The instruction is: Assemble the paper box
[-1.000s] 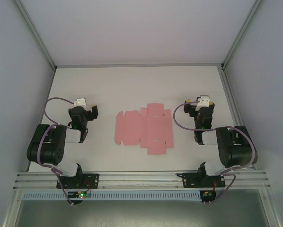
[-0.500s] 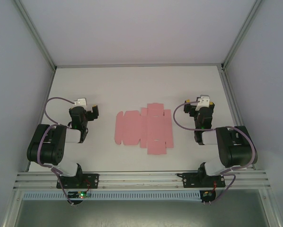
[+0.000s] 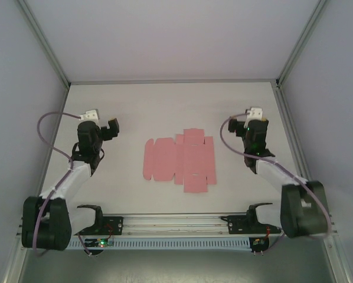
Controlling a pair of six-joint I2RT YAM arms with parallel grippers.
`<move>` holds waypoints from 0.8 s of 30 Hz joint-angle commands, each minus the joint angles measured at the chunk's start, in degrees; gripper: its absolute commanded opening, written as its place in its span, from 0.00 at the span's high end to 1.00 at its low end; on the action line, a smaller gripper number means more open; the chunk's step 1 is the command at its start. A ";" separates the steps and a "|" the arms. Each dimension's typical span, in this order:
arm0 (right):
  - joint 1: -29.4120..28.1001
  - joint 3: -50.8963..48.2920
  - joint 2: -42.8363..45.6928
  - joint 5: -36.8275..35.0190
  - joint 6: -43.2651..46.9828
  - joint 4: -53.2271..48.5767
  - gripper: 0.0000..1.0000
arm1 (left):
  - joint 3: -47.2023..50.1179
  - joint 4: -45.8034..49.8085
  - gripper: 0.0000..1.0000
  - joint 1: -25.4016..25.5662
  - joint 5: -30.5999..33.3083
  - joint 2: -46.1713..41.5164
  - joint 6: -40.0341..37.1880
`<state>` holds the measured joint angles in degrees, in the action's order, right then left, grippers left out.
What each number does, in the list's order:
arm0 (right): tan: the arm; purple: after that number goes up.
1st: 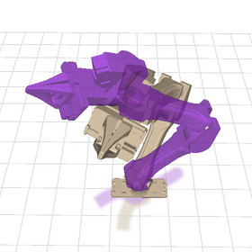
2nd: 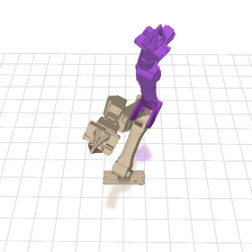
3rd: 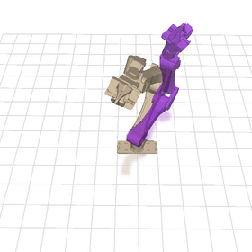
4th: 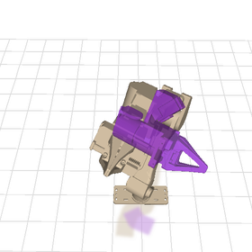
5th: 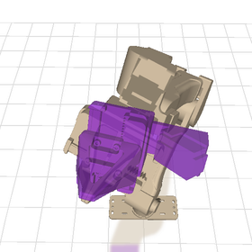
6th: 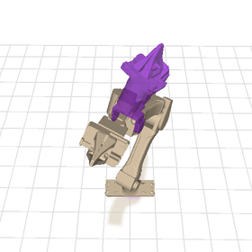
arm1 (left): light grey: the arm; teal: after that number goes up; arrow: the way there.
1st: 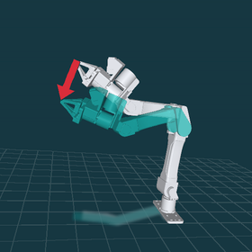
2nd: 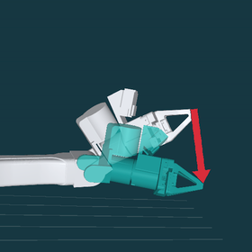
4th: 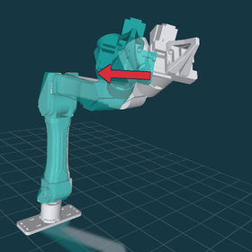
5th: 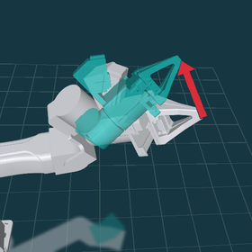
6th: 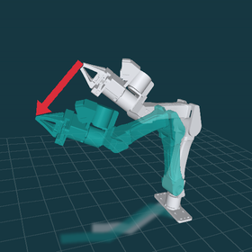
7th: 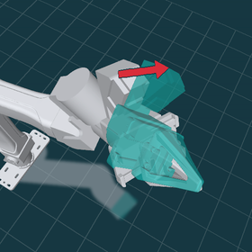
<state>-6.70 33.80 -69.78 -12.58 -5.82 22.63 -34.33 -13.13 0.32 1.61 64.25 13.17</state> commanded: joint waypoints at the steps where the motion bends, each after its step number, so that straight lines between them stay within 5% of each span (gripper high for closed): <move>1: -1.90 6.53 4.79 2.30 -10.79 -30.31 0.02 | -4.58 19.55 0.00 0.59 -12.47 -2.11 10.27; 6: -4.17 5.84 6.89 18.67 -19.12 -40.91 0.03 | -2.50 24.76 0.00 3.74 -21.46 -5.15 15.07; 10: -7.33 4.01 6.14 27.79 -20.63 -38.21 0.23 | -1.66 27.75 0.00 5.16 -22.84 -4.66 17.15; 15: -12.35 4.91 -1.60 29.54 -18.27 -39.50 0.43 | -1.49 25.69 0.00 8.07 -28.86 1.97 17.49; 24: -14.24 6.07 -15.49 29.65 -17.12 -37.13 0.55 | -2.88 22.63 0.01 9.97 -37.10 16.45 18.39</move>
<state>-20.43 38.30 -83.13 16.67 -23.66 -14.79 -36.25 10.72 9.72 -30.24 78.67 30.52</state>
